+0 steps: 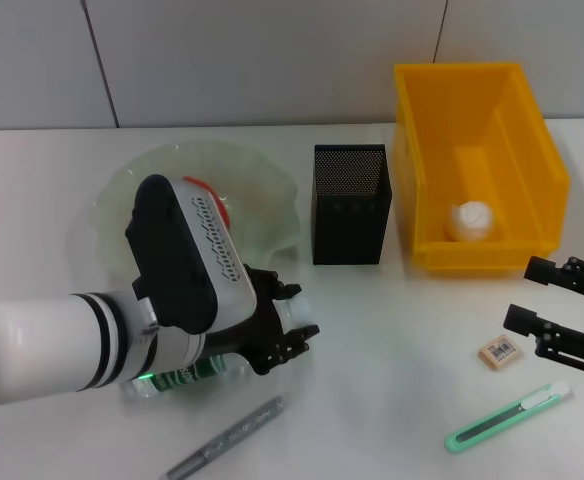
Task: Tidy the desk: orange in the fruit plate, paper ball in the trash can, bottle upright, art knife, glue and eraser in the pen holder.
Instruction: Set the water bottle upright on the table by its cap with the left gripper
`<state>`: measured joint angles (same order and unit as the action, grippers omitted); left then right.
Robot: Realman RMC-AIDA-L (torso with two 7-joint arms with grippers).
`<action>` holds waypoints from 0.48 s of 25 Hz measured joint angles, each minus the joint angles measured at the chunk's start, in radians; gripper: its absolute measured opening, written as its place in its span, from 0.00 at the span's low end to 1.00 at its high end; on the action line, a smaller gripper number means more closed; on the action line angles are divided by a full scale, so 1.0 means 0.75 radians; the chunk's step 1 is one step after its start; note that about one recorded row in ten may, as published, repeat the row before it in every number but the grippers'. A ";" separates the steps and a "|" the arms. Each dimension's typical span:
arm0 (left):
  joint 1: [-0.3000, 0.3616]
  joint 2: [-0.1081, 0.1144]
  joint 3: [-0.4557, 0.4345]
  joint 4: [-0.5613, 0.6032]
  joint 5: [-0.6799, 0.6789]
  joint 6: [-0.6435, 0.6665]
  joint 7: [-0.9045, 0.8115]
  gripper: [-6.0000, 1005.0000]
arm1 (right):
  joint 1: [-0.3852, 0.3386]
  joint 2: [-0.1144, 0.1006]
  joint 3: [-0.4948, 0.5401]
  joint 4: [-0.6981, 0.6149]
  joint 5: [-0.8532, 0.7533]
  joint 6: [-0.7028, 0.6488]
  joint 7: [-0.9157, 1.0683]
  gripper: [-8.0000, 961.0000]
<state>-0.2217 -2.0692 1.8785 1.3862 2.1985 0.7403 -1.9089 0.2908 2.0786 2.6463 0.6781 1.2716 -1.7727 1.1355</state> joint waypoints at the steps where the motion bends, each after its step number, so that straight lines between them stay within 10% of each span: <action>1: 0.000 0.000 0.000 0.000 0.000 0.000 0.000 0.46 | 0.000 0.000 0.001 0.000 0.000 -0.003 0.000 0.74; 12: 0.073 0.002 -0.020 0.118 -0.004 0.000 -0.054 0.45 | -0.002 0.000 0.002 0.000 0.015 -0.007 -0.006 0.74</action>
<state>-0.1670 -2.0679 1.8634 1.4743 2.1953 0.7403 -1.9493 0.2891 2.0786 2.6476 0.6780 1.2827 -1.7781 1.1307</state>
